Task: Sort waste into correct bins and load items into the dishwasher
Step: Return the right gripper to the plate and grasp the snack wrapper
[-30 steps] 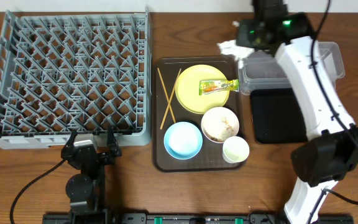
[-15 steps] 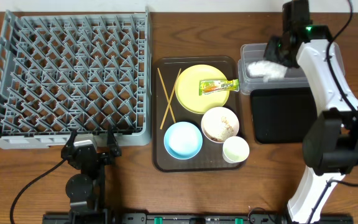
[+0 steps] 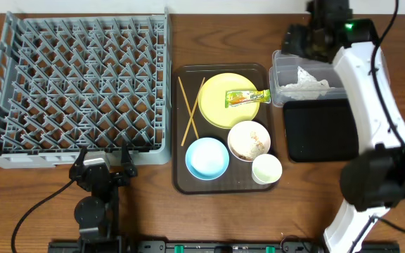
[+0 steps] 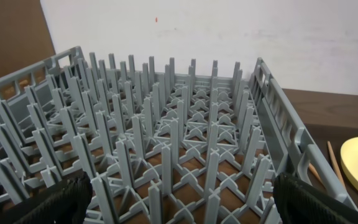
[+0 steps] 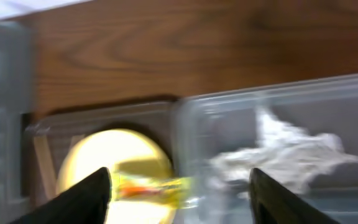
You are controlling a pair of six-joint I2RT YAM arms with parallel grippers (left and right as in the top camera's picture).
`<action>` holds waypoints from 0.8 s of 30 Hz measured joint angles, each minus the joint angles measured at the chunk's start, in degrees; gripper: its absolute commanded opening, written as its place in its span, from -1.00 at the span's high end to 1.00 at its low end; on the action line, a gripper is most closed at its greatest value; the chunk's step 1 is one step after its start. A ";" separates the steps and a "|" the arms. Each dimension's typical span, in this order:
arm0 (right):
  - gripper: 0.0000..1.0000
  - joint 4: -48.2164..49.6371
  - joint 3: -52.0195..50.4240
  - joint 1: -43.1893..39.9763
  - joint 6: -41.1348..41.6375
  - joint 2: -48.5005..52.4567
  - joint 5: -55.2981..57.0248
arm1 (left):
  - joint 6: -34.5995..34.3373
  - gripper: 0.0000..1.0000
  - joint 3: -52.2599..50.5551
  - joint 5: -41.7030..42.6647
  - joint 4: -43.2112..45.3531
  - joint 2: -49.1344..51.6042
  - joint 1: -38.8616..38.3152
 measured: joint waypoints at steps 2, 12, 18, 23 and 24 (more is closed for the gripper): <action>-0.22 -0.42 0.07 3.54 1.86 -0.52 0.35 | 0.00 -0.88 0.00 0.02 0.00 0.00 0.00; -0.24 -1.75 -2.78 17.20 23.67 7.28 12.33 | 0.00 -0.88 0.00 0.02 0.00 0.00 0.00; -0.29 -2.05 -3.19 21.00 37.22 12.87 19.98 | 0.00 -0.88 0.00 0.02 -0.02 0.00 0.00; -0.35 -2.34 -3.23 21.66 44.52 17.07 22.29 | 0.00 -0.88 0.00 0.02 0.00 0.00 0.00; -0.36 -2.36 -3.26 21.66 45.33 17.90 22.60 | 0.00 -0.88 0.00 0.02 0.00 0.00 0.00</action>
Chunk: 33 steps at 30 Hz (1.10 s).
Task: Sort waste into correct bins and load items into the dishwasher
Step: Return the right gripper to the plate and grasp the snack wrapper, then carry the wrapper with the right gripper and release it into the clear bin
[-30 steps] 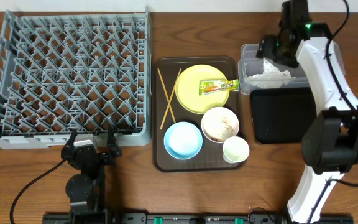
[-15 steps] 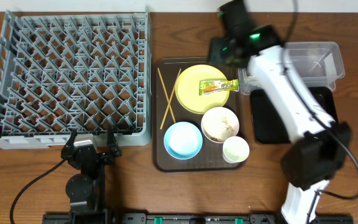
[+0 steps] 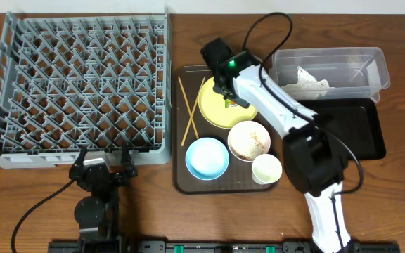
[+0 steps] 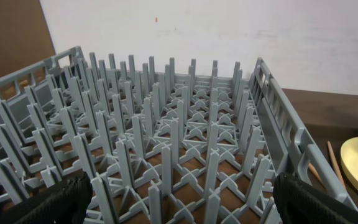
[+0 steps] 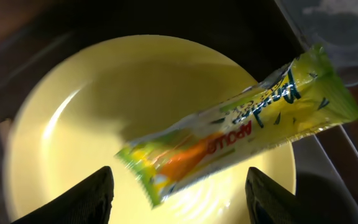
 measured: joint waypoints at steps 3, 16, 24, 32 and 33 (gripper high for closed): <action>-0.38 0.00 0.00 -0.04 1.42 2.03 0.63 | 0.00 -0.88 0.00 0.00 0.00 0.00 0.00; 0.47 5.68 -0.07 -0.04 -4.81 5.53 0.07 | 0.00 -0.88 0.00 0.00 0.00 0.00 0.00; 0.98 10.27 -0.07 -0.04 -22.40 5.53 -4.98 | 0.00 -0.88 0.00 0.00 0.00 0.00 0.00; 0.98 8.87 0.94 -0.63 -38.32 5.31 -13.75 | 0.00 -0.88 0.00 0.00 0.00 0.00 0.00; 0.98 8.44 0.96 -0.85 -39.52 4.98 -14.91 | 0.00 -0.88 0.00 0.00 0.00 0.00 0.00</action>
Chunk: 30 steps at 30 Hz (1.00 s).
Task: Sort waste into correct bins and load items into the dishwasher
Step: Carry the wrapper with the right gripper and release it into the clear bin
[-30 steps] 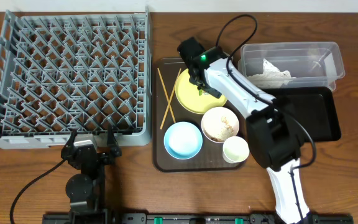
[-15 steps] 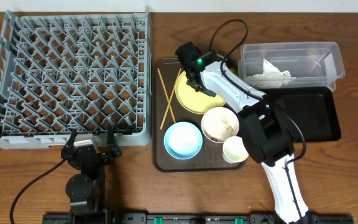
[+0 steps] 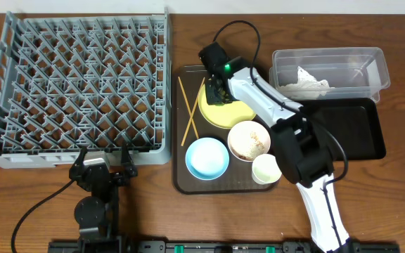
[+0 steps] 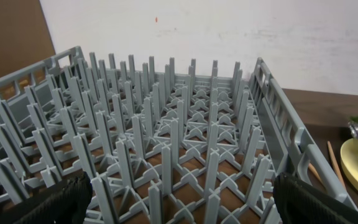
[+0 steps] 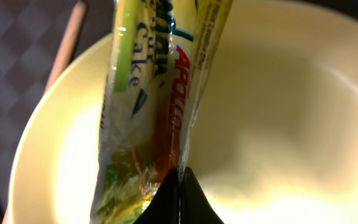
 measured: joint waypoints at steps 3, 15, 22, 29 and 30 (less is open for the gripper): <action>0.98 -1.27 0.00 -1.07 -2.51 -2.36 -2.86 | 0.00 -0.88 0.00 0.00 0.00 0.00 0.00; 0.97 -6.69 1.73 -15.26 1.49 -22.27 -3.41 | 0.00 -0.88 0.00 0.00 0.00 0.00 0.00; 0.97 -6.95 -1.68 -23.37 18.71 -19.87 0.48 | 0.00 -0.88 0.00 -0.02 0.00 0.00 0.00; 0.97 0.13 -10.21 -24.04 33.05 -18.69 4.42 | 0.00 -0.88 0.00 0.00 0.00 0.00 0.00; 0.95 0.39 -10.82 -24.04 33.94 -18.67 4.46 | 0.00 -0.88 0.00 0.00 0.00 0.00 0.00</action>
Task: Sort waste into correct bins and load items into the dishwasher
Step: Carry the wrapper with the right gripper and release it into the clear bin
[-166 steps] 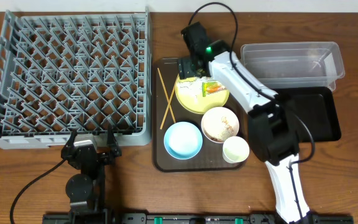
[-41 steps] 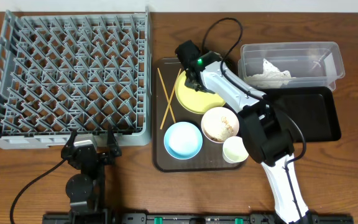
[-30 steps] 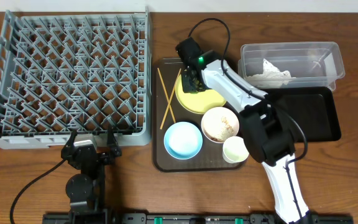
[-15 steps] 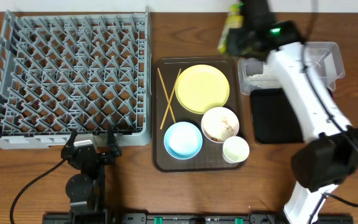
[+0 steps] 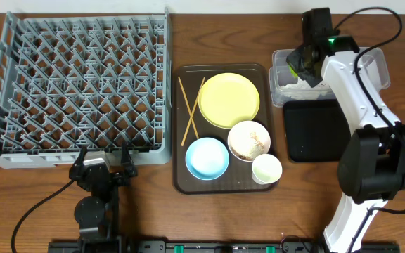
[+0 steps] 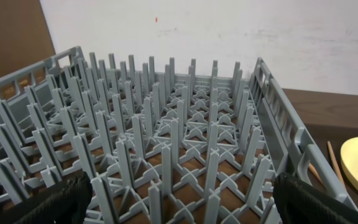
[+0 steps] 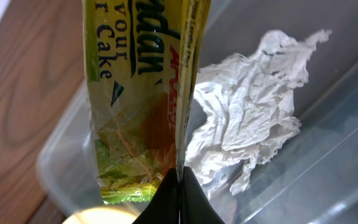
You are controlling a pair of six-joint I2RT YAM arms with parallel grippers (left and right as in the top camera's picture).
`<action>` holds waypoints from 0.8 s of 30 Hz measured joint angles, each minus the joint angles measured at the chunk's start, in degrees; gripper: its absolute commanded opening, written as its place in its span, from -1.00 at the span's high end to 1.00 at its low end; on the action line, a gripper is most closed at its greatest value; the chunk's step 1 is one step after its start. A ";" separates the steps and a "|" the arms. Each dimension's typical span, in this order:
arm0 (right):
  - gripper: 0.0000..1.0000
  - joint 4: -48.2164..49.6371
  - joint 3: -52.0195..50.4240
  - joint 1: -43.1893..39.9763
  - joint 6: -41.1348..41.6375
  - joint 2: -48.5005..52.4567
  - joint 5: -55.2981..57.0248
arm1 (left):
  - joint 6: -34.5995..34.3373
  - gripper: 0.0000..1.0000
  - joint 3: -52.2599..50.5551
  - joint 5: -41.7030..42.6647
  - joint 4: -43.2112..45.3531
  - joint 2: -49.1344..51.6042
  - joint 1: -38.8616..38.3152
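Observation:
My right gripper [image 7: 179, 180] is shut on a green and yellow snack wrapper [image 7: 143, 87] and holds it over the left end of the clear plastic bin [image 5: 361, 56], where crumpled white tissue [image 7: 244, 134] lies. In the overhead view the right gripper [image 5: 302, 63] hangs above that bin. The brown tray [image 5: 181, 179] carries a yellow plate [image 5: 228, 100], a dirty white bowl [image 5: 249, 140], a blue bowl [image 5: 207, 157], a pale green cup [image 5: 266, 169] and chopsticks [image 5: 190, 110]. My left gripper [image 6: 182, 199] rests open in front of the grey dish rack [image 5: 76, 84].
A black tray [image 5: 320, 130] lies below the clear bin at the right. The grey dish rack [image 6: 166, 155] fills the left wrist view, with the yellow plate's edge at its right.
My right gripper has moved from the yellow plate to above the clear bin, still shut on the wrapper. The plate is now bare. The left arm has not moved.
My right gripper was open near the clear bin while the wrapper lay on the yellow plate. It then stood open right over the wrapper. Then it was shut on the wrapper at the plate, and now holds it over the bin with the tissue.

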 measured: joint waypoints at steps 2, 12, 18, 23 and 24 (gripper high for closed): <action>0.76 0.07 -0.33 0.00 1.38 0.00 0.37 | 0.00 -0.88 0.00 0.00 0.00 0.00 0.00; 0.08 0.39 -0.33 0.00 -2.03 -0.92 0.81 | 0.00 -0.88 0.00 0.00 0.00 0.00 0.00; -0.15 4.17 -0.42 0.04 -17.64 -7.48 -3.78 | 0.00 -0.88 0.00 0.00 0.00 0.00 0.00; -0.22 2.78 -0.33 1.64 -31.10 -13.79 -10.95 | 0.00 -0.88 0.00 0.00 0.00 0.00 0.00; -0.22 1.79 -0.31 2.45 -32.70 -14.34 -11.78 | 0.00 -0.88 0.00 0.00 0.00 0.00 0.00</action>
